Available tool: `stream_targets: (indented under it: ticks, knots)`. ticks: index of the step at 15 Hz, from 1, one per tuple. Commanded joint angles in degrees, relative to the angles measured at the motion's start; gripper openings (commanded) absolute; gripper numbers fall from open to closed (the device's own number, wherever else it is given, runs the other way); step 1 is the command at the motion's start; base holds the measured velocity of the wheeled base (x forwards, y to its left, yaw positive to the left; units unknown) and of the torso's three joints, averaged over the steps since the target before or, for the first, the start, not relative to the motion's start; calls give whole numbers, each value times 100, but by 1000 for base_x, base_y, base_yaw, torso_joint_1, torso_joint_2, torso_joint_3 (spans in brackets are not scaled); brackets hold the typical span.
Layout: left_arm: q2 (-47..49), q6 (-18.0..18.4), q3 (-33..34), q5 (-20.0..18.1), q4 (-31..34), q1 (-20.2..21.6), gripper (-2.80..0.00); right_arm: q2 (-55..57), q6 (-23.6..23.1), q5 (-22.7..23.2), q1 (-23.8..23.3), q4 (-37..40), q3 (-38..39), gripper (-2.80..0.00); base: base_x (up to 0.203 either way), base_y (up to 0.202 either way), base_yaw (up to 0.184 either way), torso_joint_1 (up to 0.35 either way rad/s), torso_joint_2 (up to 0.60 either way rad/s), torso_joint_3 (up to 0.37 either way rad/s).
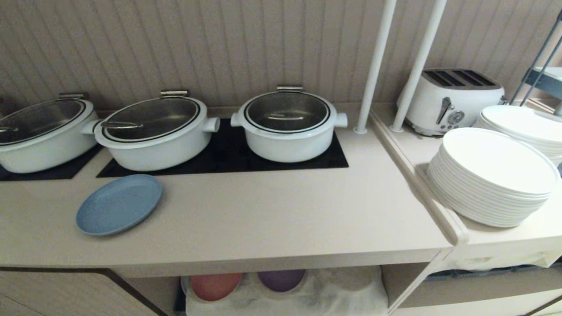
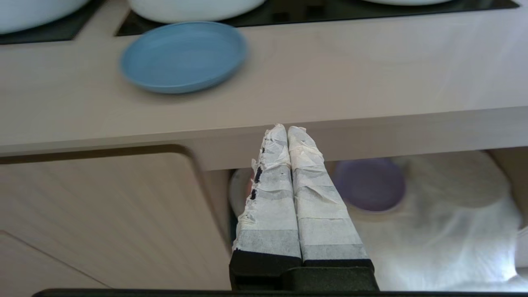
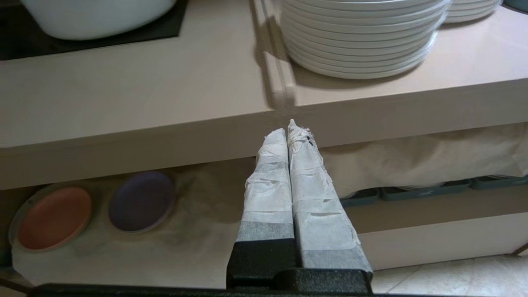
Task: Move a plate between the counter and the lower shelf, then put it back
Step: Pick up the plate
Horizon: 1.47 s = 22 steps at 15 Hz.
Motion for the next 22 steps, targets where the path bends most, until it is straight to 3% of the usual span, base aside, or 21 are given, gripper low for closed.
stream_targets:
  ticks: [1, 17, 22]
  knots:
    - [-2, 0, 0, 0, 2, 0, -280, 0, 3, -1, 1, -6, 0, -280, 0, 196, -1, 6, -1, 2]
    - [-2, -8, 0, 0, 2, 0, -280, 0, 3, -1, 1, -6, 0, -280, 0, 195, -1, 2, 2, 2]
    - [-2, 0, 0, 0, 2, 0, -280, 0, 3, -1, 1, -6, 0, -280, 0, 36, -1, 0, 0, 0]
